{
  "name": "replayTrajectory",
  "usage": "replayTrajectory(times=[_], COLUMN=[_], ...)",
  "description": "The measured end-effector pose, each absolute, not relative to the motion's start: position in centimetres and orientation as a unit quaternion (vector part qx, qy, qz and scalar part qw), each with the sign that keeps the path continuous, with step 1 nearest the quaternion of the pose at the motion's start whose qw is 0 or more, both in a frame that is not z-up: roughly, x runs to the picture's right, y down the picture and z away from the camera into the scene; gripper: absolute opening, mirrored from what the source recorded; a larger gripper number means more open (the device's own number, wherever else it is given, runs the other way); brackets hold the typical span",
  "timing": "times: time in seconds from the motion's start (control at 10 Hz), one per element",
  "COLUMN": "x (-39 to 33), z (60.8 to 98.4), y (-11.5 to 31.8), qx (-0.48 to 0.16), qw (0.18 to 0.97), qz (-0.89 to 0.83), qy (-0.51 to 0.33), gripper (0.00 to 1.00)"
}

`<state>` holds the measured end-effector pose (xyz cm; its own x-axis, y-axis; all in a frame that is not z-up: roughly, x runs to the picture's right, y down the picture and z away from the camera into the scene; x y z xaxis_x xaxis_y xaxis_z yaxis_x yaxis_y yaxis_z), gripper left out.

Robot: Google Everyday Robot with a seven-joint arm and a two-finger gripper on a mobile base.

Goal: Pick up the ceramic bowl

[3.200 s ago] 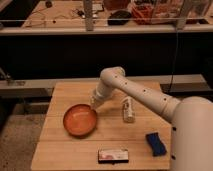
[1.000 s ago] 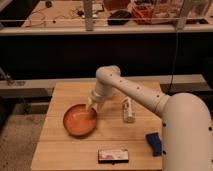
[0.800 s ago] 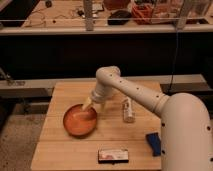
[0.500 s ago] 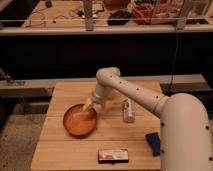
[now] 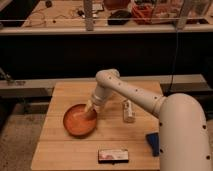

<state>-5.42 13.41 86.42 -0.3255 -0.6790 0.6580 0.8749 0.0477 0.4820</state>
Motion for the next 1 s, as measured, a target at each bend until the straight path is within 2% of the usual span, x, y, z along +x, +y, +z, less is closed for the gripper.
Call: replayTrajectory(times=[0.1,0.4,0.6,0.8,1.0], x=[-4.8,-5.2,-4.8,-5.0,-4.7], z=[86.6,87.0,87.1,86.9,85.8], y=[13.1,13.1,14.0,12.5,11.3], qx=[-0.109,-0.109,-0.108,-0.104,-0.104], qw=[0.572,0.566,0.565,0.565,0.563], qz=[-0.682,-0.686,-0.688,-0.69,-0.694], qy=[-0.443,-0.444,-0.443,-0.439,-0.437], gripper=[0.65,0.35,0.24,0.06,0.01])
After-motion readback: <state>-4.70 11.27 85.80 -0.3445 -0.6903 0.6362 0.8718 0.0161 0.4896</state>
